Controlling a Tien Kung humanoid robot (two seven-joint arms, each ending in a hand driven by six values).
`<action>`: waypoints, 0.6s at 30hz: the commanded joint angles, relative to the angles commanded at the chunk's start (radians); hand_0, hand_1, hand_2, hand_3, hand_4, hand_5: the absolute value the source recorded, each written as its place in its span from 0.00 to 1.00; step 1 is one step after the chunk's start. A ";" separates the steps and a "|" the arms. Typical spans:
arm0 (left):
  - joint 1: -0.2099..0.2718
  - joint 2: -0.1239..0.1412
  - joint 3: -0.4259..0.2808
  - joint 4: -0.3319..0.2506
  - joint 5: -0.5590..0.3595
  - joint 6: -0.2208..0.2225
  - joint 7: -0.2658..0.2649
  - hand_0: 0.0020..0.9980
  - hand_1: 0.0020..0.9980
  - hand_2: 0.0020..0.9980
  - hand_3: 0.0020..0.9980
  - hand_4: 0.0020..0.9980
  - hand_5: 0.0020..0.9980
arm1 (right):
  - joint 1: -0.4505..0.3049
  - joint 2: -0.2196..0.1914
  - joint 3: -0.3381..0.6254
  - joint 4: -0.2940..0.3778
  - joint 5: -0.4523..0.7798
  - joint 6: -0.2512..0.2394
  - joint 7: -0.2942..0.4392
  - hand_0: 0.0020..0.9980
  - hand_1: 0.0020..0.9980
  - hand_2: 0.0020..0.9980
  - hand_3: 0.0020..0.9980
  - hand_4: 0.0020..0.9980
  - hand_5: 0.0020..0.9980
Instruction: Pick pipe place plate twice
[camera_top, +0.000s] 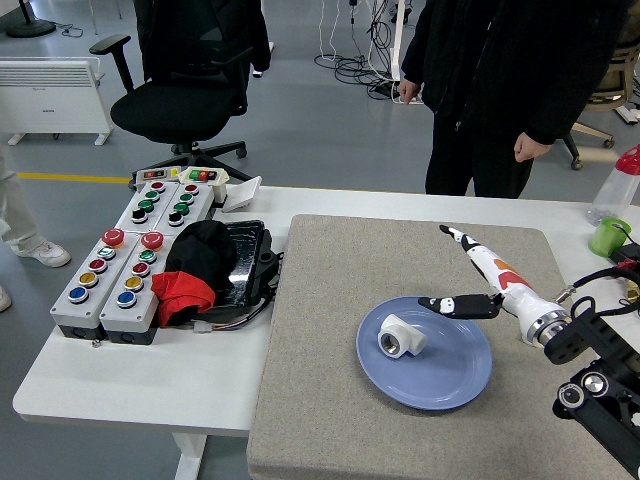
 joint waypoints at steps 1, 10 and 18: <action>0.000 0.000 0.001 0.000 -0.001 0.000 0.000 0.65 0.62 0.64 0.57 0.41 1.00 | 0.000 -0.006 0.002 -0.010 -0.001 0.004 -0.003 1.00 0.97 1.00 1.00 0.94 0.50; -0.001 0.000 0.005 0.000 -0.007 0.002 0.000 0.65 0.62 0.64 0.57 0.41 1.00 | -0.037 -0.064 0.013 -0.124 0.022 0.055 0.017 1.00 0.94 0.99 0.93 0.91 0.47; -0.003 -0.002 0.006 0.001 -0.006 0.002 -0.002 0.65 0.62 0.64 0.57 0.41 1.00 | -0.052 -0.075 0.023 -0.219 0.035 0.025 0.068 0.89 0.86 0.86 0.86 0.84 0.39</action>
